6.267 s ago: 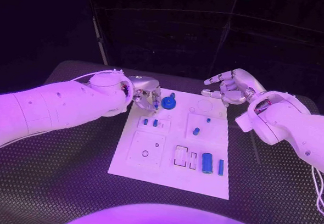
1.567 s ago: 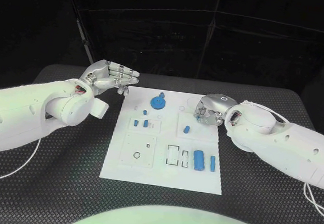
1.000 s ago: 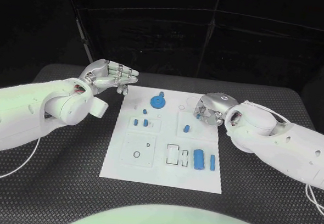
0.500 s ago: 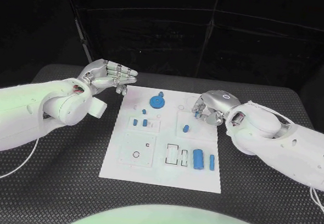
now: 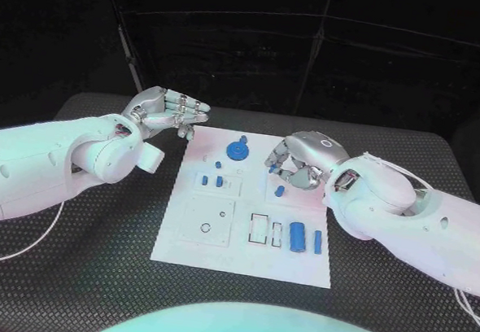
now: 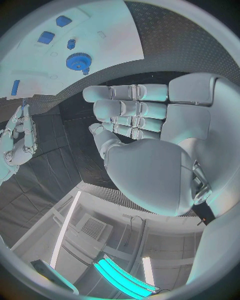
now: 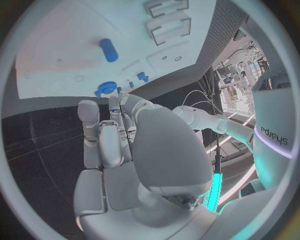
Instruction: Assemble the parts on the task board
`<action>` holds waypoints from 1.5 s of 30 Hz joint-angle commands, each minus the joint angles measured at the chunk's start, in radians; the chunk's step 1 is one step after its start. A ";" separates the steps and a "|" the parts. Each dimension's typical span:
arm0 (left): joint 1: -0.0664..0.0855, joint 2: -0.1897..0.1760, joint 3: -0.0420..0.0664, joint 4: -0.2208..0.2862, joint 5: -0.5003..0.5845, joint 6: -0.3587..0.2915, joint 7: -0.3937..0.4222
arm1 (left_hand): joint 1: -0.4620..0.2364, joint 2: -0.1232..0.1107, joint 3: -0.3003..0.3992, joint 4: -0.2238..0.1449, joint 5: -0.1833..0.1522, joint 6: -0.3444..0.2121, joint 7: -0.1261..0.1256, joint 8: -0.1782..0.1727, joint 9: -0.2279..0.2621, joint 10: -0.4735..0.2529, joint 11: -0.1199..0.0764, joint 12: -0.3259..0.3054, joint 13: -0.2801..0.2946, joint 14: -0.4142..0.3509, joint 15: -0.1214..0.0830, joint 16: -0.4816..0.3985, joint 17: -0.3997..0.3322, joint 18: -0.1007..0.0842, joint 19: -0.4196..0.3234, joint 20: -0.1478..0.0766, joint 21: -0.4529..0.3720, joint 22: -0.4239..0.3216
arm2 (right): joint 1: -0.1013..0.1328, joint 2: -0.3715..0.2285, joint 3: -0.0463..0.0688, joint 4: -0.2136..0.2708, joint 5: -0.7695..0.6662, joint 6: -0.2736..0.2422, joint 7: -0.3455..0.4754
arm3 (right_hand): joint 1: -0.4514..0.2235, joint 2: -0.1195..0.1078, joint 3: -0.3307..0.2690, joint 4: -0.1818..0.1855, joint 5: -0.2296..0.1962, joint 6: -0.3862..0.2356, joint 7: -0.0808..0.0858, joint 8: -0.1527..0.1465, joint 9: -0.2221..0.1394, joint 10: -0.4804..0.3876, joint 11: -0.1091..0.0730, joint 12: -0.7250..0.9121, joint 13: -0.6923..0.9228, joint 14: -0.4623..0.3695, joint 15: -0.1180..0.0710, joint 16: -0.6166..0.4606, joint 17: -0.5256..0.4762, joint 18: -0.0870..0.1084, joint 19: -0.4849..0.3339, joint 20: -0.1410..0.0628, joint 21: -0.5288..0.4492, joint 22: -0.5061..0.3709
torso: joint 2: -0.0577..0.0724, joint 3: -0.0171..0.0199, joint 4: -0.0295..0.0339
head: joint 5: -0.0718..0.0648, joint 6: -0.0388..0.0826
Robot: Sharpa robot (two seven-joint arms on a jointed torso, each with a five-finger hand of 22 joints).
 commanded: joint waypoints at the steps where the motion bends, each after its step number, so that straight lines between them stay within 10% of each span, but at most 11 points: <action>1: 0.001 0.002 0.001 0.005 0.010 0.010 0.015 | 0.006 0.007 0.001 -0.006 -0.004 -0.003 0.004 -0.001 -0.001 -0.006 -0.003 0.003 0.001 -0.009 -0.001 -0.004 -0.001 0.013 -0.007 0.003 -0.004 -0.001 | 0.002 0.021 0.000 0.009 0.020 -0.010 0.019 | -0.010 0.001 0.006 -0.002 -0.005 0.008 -0.001 -0.006 0.001 0.008 0.001 -0.004 0.001 0.037 -0.001 0.002 0.000 -0.020 -0.003 0.004 0.002 -0.001 | 0.001 -0.0009 0.0013 | 0.012 -0.006; 6: 0.001 0.006 0.001 0.008 0.023 0.010 0.015 | 0.006 0.007 0.001 -0.006 -0.004 -0.003 0.004 -0.001 -0.001 -0.006 -0.003 0.003 0.001 -0.009 -0.001 -0.004 -0.001 0.013 -0.007 0.003 -0.004 -0.001 | -0.002 0.074 -0.003 -0.001 0.022 0.009 0.031 | -0.012 0.001 0.007 -0.003 -0.004 0.008 -0.001 -0.006 0.001 0.007 0.001 -0.004 0.001 0.037 -0.001 0.002 0.000 -0.020 -0.004 0.004 0.001 -0.002 | 0.001 -0.0006 0.0007 | 0.030 -0.012; 17: 0.002 0.019 0.001 0.012 0.032 0.013 0.014 | 0.006 0.007 0.001 -0.006 -0.004 -0.004 0.004 -0.001 -0.001 -0.007 -0.002 0.004 0.001 -0.010 -0.001 -0.006 -0.003 0.013 -0.007 0.003 -0.004 -0.002 | -0.047 0.159 -0.063 -0.058 0.013 0.042 0.056 | -0.015 0.003 0.011 -0.006 -0.003 0.007 -0.001 -0.008 0.001 0.005 0.002 -0.006 0.001 0.037 -0.001 0.001 -0.002 -0.019 -0.007 0.004 0.000 -0.006 | 0.001 0.0004 -0.0013 | 0.062 -0.019; 45: 0.002 0.033 0.001 0.006 0.033 0.023 0.008 | 0.005 0.007 0.000 -0.006 -0.004 -0.004 0.005 -0.001 -0.001 -0.008 -0.002 0.004 0.001 -0.011 0.000 -0.007 -0.006 0.012 -0.008 0.004 -0.005 -0.002 | -0.075 0.217 -0.075 -0.118 -0.008 0.083 0.062 | -0.024 0.002 0.013 -0.008 -0.003 0.006 0.000 -0.009 0.001 0.004 0.003 -0.007 0.001 0.036 0.000 0.001 -0.004 -0.019 -0.009 0.005 -0.001 -0.008 | 0.000 0.0004 -0.0011 | 0.086 -0.019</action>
